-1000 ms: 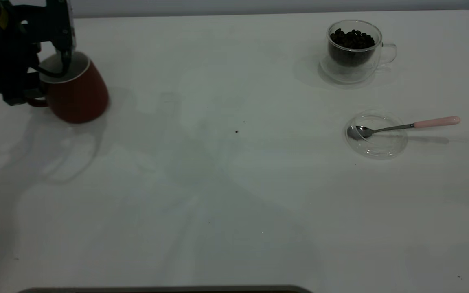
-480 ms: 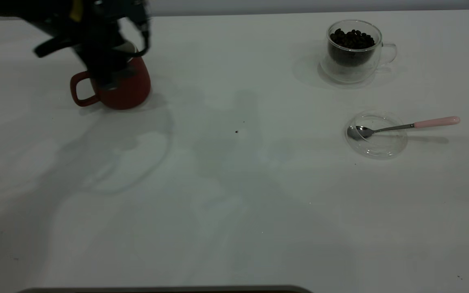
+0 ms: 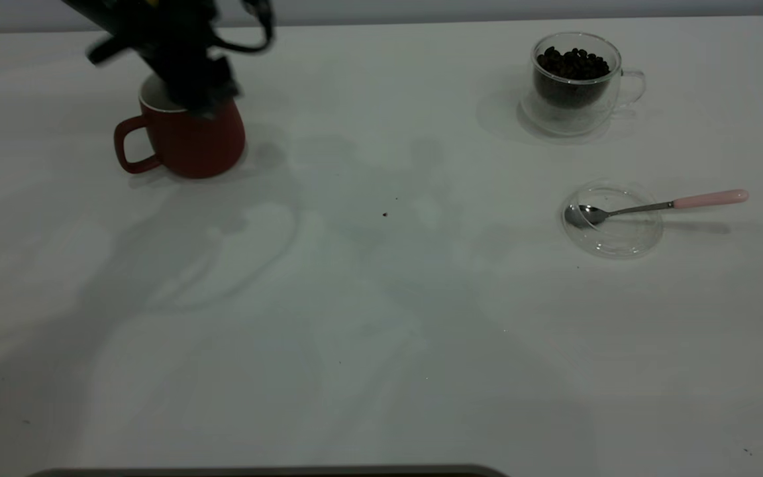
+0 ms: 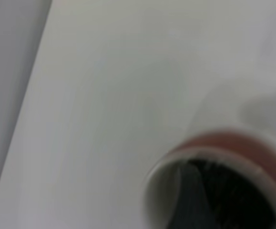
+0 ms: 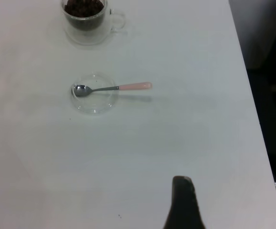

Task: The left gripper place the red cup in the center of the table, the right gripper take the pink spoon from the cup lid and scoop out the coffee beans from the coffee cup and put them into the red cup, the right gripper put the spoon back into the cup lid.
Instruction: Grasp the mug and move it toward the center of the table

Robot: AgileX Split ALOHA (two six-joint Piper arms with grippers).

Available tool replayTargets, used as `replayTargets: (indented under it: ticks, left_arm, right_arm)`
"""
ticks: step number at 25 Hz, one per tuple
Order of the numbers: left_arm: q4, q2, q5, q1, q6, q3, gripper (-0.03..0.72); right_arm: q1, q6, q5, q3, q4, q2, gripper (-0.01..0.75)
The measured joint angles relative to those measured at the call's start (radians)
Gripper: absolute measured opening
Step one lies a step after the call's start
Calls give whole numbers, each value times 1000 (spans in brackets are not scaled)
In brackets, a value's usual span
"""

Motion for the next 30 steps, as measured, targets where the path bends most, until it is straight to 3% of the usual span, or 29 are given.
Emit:
replayTargets:
  ticks: [6,14,24,30]
  left_arm:
    - [123,-11,117,90,79,-5,588]
    - [286,72,63,166,91,-43,588]
    - [369,168,-20,153,91,-121,588]
    - [371,168,-77,85,45,-121,588]
  right_arm:
    - [0,0,0,0,0,0,591]
    - [0,0,0,0,0,0,591]
    - [0,0,0,0,0,0,591]
    - [0,0,0,0,0,0,591]
